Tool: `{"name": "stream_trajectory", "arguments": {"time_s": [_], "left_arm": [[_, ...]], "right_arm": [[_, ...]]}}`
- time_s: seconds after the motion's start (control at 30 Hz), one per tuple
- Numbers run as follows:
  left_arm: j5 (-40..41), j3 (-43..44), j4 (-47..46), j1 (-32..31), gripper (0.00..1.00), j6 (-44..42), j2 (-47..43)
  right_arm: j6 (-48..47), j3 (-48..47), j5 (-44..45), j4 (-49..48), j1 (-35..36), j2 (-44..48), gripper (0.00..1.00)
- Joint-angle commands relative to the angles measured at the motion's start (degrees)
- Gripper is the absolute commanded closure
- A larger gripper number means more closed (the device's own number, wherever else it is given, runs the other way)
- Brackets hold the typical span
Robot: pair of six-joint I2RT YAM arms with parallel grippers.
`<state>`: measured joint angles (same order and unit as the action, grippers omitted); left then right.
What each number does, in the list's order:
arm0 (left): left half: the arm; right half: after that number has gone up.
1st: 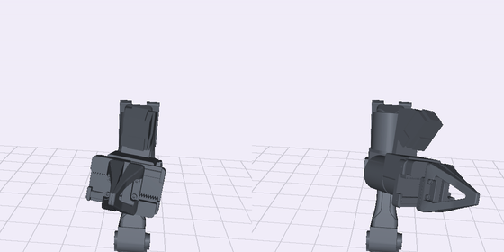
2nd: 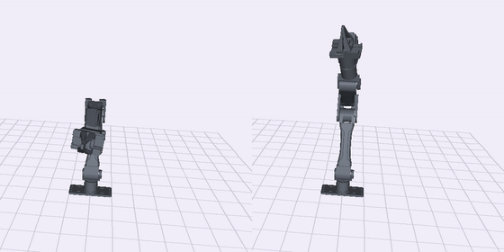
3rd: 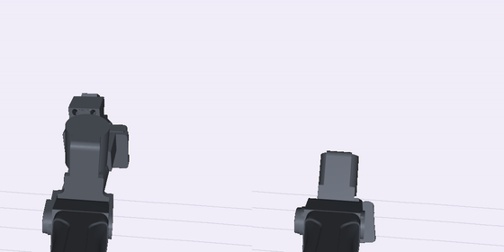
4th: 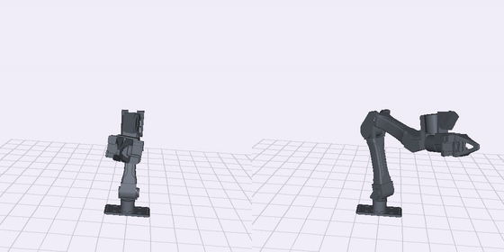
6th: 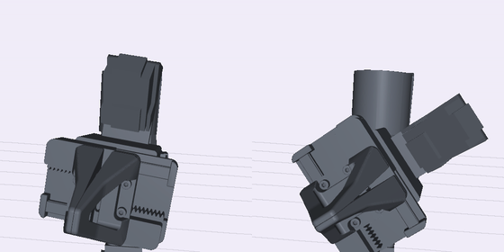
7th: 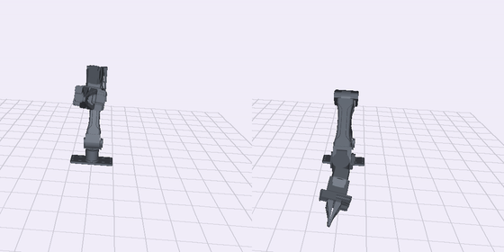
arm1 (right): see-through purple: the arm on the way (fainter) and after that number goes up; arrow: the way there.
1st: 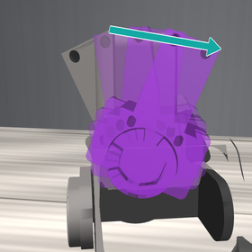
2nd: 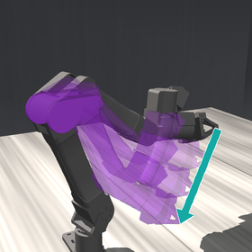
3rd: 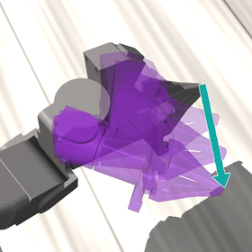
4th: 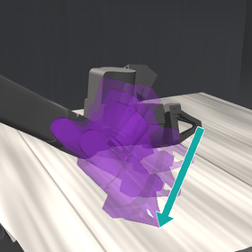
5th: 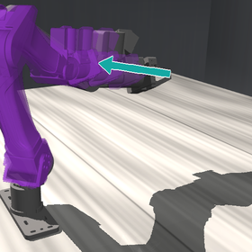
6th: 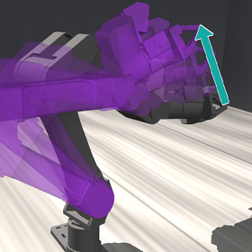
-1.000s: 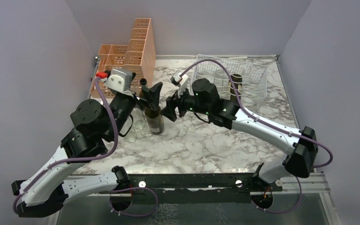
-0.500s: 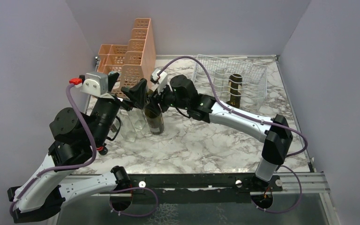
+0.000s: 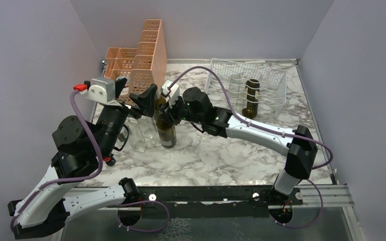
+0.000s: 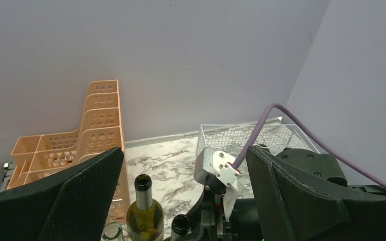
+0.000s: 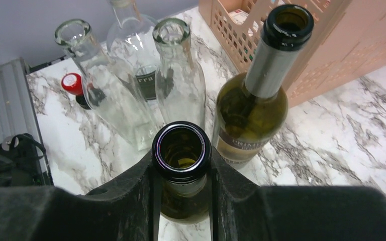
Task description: Put the wine bottle on the wine rack
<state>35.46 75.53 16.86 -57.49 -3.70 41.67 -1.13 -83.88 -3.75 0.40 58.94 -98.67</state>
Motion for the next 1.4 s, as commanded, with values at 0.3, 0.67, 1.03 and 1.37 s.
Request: {"name": "stream_trajectory", "arguments": {"time_s": [0.3,0.67,1.03,1.37], "left_arm": [[-3.94,-6.72,0.48,-0.16,0.01,0.87,-1.42],[-17.40,-26.85,-11.33,-0.16,0.01,11.17,1.65],[-35.63,-46.50,-36.51,-0.16,0.01,15.68,7.24],[-40.74,-48.00,-47.68,-0.16,0.01,11.61,20.83]], "right_arm": [[0.48,15.25,22.81,-3.50,0.57,21.36,0.95],[9.46,24.39,36.83,3.38,0.63,36.48,0.95],[19.03,25.82,39.77,12.29,0.60,42.72,0.96],[19.62,24.77,33.80,12.66,0.58,45.08,0.96]]}}
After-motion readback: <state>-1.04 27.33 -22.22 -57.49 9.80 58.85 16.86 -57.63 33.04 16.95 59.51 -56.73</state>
